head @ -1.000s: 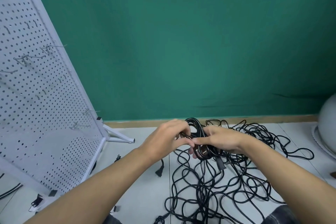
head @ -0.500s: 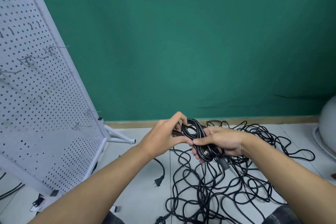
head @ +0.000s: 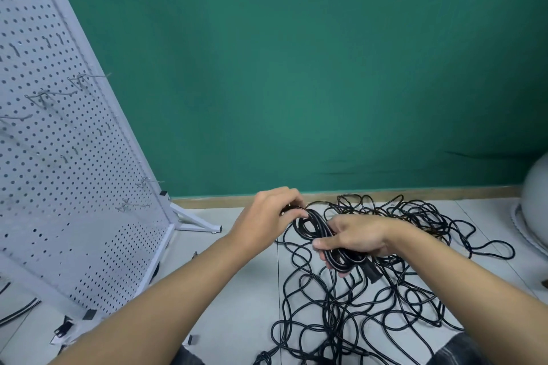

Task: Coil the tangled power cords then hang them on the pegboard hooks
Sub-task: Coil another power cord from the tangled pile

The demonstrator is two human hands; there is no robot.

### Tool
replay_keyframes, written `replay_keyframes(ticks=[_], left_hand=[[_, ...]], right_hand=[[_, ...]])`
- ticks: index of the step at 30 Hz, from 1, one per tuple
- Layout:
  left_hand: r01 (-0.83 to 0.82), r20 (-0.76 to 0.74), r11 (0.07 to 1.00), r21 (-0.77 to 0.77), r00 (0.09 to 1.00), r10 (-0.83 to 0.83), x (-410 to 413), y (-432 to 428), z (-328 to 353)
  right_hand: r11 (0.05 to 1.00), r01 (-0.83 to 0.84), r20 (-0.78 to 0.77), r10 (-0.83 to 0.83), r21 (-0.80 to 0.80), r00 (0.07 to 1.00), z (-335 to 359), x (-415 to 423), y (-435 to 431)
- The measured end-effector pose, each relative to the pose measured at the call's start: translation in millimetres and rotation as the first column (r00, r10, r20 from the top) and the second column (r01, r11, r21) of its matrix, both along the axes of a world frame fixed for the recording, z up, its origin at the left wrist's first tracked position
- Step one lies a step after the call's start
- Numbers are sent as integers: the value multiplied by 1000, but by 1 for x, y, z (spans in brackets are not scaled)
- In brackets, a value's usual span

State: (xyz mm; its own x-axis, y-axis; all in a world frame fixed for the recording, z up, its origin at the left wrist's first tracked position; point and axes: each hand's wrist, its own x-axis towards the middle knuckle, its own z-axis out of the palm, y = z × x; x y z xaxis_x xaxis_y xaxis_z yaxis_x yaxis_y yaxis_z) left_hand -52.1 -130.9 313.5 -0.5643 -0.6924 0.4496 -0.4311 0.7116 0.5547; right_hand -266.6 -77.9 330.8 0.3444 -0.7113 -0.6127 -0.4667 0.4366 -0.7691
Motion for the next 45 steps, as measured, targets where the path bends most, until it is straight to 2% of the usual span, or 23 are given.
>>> replay_keyframes(ticks=[4, 7, 11, 14, 16, 18, 21, 27, 30, 33, 36, 38, 41, 45], left_hand=[[-93, -49, 995, 18, 994, 94, -5, -3, 1], [-151, -62, 981, 119, 985, 160, -3, -4, 1], [-138, -70, 934, 330, 983, 170, 9, -8, 2], [-158, -45, 904, 397, 980, 192, 16, -10, -1], [-185, -80, 892, 412, 968, 238, 16, -10, 0], [-197, -135, 899, 391, 954, 267, 11, -7, 2], [-172, -211, 940, 295, 948, 240, 3, -3, 5], [-96, -161, 993, 72, 981, 107, 4, -4, 10], [-68, -145, 997, 39, 987, 73, 3, -3, 13], [-76, -160, 988, 132, 982, 97, 4, -2, 16], [-24, -136, 953, 301, 988, 68, 4, -4, 17], [12, -142, 898, 440, 988, 56, 6, -7, 17], [30, -166, 786, 618, 982, 93, 13, -13, 13], [47, -151, 710, 703, 985, 84, 14, -18, 4]], right_hand=[[993, 2, -98, -14, -121, 995, -5, 5, -1], [972, 18, -149, -54, -236, 987, 3, 3, -1], [956, 124, -48, -141, -267, 989, 5, -5, -1], [946, 116, -38, -134, -302, 990, 4, -5, -1], [936, 124, -22, -139, -330, 990, 4, -2, -2], [931, 126, -28, -144, -344, 989, 3, 1, -3], [937, 42, -96, -80, -348, 992, 4, 9, -2], [946, -95, -206, 31, -310, 978, 2, 10, -1], [930, -182, -270, 94, -320, 958, 1, 11, -1], [884, -311, -373, 173, -349, 912, 4, 16, 2], [819, -443, -468, 250, -365, 847, 9, 23, 9], [762, -491, -533, 229, -422, 814, 12, 24, 10], [693, -468, -519, 158, -548, 840, 17, 23, 9], [612, -406, -457, 82, -678, 886, 19, 26, 10]])
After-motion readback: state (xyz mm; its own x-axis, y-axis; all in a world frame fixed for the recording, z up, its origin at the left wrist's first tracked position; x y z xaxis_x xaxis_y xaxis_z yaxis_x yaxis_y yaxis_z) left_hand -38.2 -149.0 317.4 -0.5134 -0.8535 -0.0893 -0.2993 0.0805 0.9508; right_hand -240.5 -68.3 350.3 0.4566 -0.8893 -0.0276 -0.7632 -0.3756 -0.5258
